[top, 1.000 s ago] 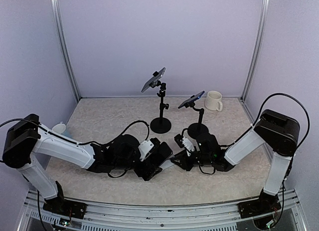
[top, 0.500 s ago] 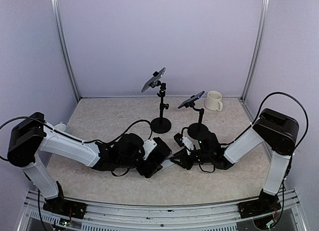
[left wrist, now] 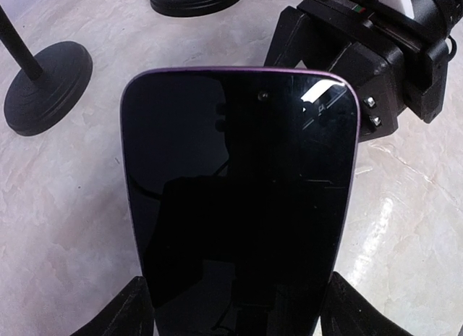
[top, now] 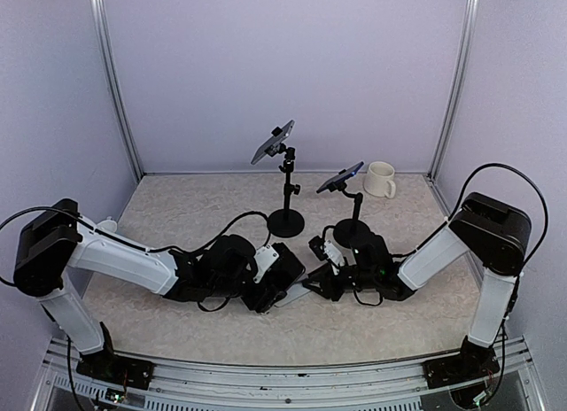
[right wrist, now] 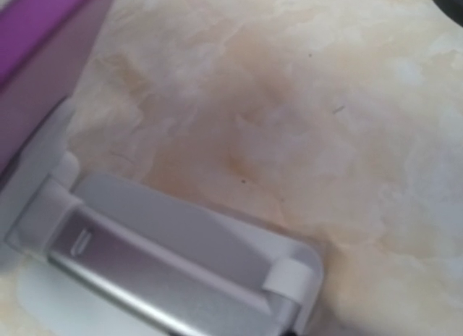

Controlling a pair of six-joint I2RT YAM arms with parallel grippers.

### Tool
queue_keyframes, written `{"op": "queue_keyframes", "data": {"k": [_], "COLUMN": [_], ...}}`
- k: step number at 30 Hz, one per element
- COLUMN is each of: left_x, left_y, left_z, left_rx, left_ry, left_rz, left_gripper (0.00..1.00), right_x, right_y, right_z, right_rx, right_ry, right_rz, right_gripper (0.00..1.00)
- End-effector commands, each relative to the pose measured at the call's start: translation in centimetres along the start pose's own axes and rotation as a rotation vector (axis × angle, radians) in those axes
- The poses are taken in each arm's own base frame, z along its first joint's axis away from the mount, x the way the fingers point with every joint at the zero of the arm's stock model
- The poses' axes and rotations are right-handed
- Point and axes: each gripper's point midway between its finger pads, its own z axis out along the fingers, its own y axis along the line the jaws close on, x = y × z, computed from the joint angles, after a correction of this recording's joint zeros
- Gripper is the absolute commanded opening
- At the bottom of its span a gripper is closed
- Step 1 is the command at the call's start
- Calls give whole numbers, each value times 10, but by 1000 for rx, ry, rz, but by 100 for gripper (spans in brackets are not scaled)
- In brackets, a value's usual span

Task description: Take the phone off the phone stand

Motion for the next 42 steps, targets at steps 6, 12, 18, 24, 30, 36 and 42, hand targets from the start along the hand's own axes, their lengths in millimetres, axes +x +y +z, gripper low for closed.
{"op": "queue_keyframes", "data": {"k": [6,12,18,24,30,36,42], "left_x": [-34,-57,-58,-37,-23,-13,-7], "left_y": [-5,-1,8,11,5,5,8], "left_z": [-19,-35,-40,-31,-19,-4,4], "left_rx": [38,38,45,104,155,154,139], "left_ry": [-82,-146,-145,-94,-67,-38,-15], "left_rz": [-5,-33,-61,-104,-90,-76,-62], "left_gripper": [56,54,73,99,99,99,98], "right_x": [-21,-21,-22,-21,-18,-10,-4], "right_y": [4,3,4,4,3,0,-6], "right_z": [1,4,4,3,1,3,11], "right_rx": [-37,-38,-42,-53,-58,-62,-48], "right_ry": [-60,-45,-41,-32,-24,-5,18], "right_rz": [-38,-41,-47,-45,-22,10,26], "right_gripper": [39,45,48,49,52,55,52]}}
